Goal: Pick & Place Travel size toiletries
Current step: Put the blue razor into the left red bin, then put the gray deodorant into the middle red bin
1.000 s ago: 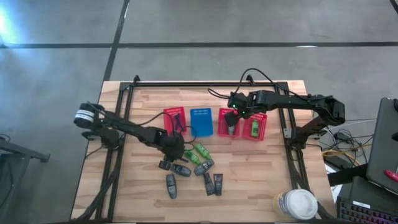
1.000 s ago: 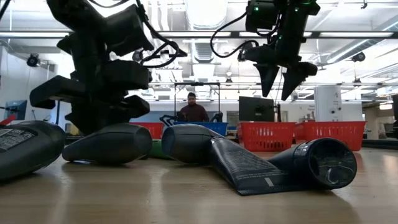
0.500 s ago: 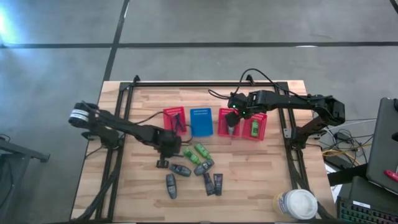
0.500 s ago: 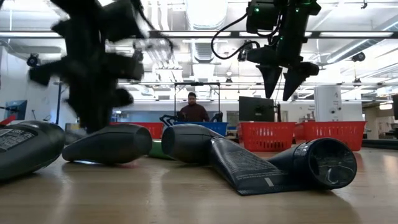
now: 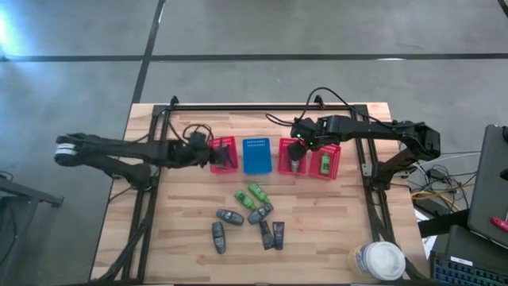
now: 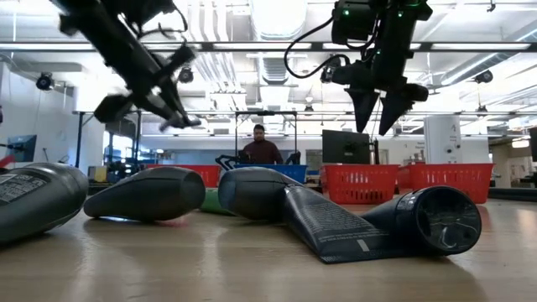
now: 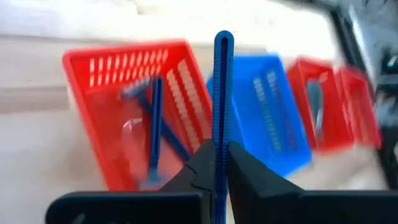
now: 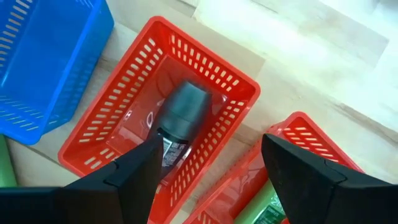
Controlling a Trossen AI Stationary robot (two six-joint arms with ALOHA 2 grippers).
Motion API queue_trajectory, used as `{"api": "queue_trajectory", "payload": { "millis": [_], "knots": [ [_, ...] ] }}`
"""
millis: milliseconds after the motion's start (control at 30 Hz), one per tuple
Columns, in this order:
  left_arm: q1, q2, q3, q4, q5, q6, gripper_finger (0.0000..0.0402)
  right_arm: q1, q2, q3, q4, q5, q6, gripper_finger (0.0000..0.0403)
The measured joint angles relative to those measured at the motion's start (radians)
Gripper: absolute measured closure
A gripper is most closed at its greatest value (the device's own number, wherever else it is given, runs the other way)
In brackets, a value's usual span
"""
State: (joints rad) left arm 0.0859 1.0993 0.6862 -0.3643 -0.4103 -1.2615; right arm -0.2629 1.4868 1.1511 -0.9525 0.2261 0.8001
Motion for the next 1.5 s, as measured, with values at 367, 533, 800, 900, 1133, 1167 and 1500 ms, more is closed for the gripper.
{"api": "queue_trajectory", "payload": {
  "millis": [367, 533, 800, 900, 1133, 1167, 1500],
  "knots": [
    [0.102, 0.163, -0.086, 0.177, 0.066, 0.093, 0.0374, 0.003, 0.000, 0.000, -0.001, -0.022, 0.000, 0.0099],
    [0.103, 0.202, -0.077, 0.189, 0.092, 0.135, 0.0329, 0.010, 0.000, 0.000, 0.001, -0.040, 0.001, 0.0085],
    [0.101, 0.155, -0.077, 0.205, 0.192, 0.286, 0.0226, 0.034, 0.000, 0.000, 0.000, -0.048, 0.002, 0.0068],
    [0.062, 0.097, -0.068, 0.225, 0.399, 0.637, 0.0212, 0.053, 0.000, 0.000, -0.001, -0.055, -0.021, 0.0063],
    [-0.157, 0.016, -0.065, 0.181, 0.668, 1.037, 0.0216, 0.093, 0.000, 0.000, -0.001, -0.082, -0.048, 0.0052],
    [-0.189, 0.022, -0.062, 0.175, 0.661, 1.045, 0.0218, 0.098, 0.000, 0.000, -0.001, -0.094, -0.048, 0.0051],
    [-0.415, 0.093, -0.045, 0.125, 0.590, 1.057, 0.0258, 0.186, 0.000, 0.000, 0.000, -0.133, 0.026, 0.0064]
  ]
}}
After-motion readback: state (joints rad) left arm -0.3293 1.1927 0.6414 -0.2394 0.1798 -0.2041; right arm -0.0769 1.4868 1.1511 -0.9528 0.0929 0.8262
